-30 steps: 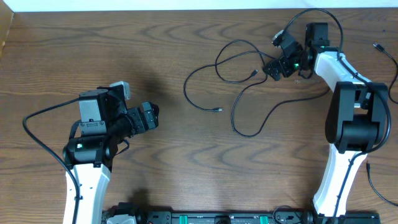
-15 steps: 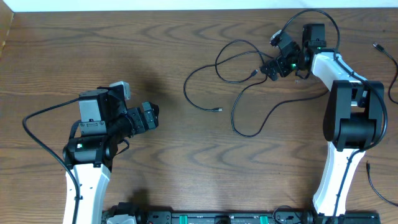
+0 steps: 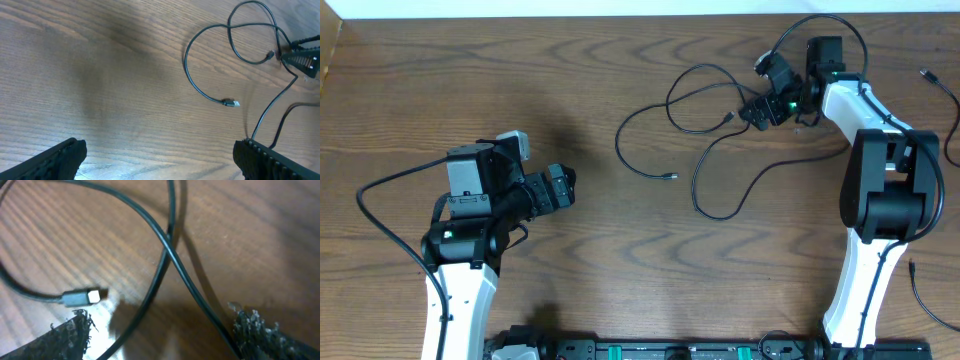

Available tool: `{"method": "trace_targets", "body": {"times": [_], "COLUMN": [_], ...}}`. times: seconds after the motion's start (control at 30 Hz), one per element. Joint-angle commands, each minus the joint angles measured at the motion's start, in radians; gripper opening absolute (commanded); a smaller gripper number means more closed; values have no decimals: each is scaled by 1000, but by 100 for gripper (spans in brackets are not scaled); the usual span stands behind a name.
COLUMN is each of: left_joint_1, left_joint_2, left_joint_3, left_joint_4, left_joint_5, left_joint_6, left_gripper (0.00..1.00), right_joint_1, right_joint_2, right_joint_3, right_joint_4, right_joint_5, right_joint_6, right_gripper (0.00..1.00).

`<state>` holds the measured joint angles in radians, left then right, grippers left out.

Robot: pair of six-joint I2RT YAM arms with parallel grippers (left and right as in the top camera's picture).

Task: Untangle cables

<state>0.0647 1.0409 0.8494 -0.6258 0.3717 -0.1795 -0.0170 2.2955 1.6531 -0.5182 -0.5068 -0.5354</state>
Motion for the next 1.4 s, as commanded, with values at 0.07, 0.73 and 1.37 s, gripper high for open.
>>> {"method": "trace_targets", "body": {"times": [0.07,0.73,1.37], "left_joint_1": [4,4,4], "left_joint_2": [3,3,3], "left_joint_3": [9,9,9], "left_joint_4": [-3,-3,-2], "left_joint_5": [8,8,8], "left_joint_6": [9,9,9], "left_gripper": [98,98,99], "right_joint_1": [14,87,174], "right_joint_2": [50,50,50], "right_joint_3": [-30,-30,-30], "right_joint_4": [-127,-382,-459], "right_joint_5": [138,339,490], "right_joint_6": [-5,-38,-19], "right_gripper": [87,68,12]}}
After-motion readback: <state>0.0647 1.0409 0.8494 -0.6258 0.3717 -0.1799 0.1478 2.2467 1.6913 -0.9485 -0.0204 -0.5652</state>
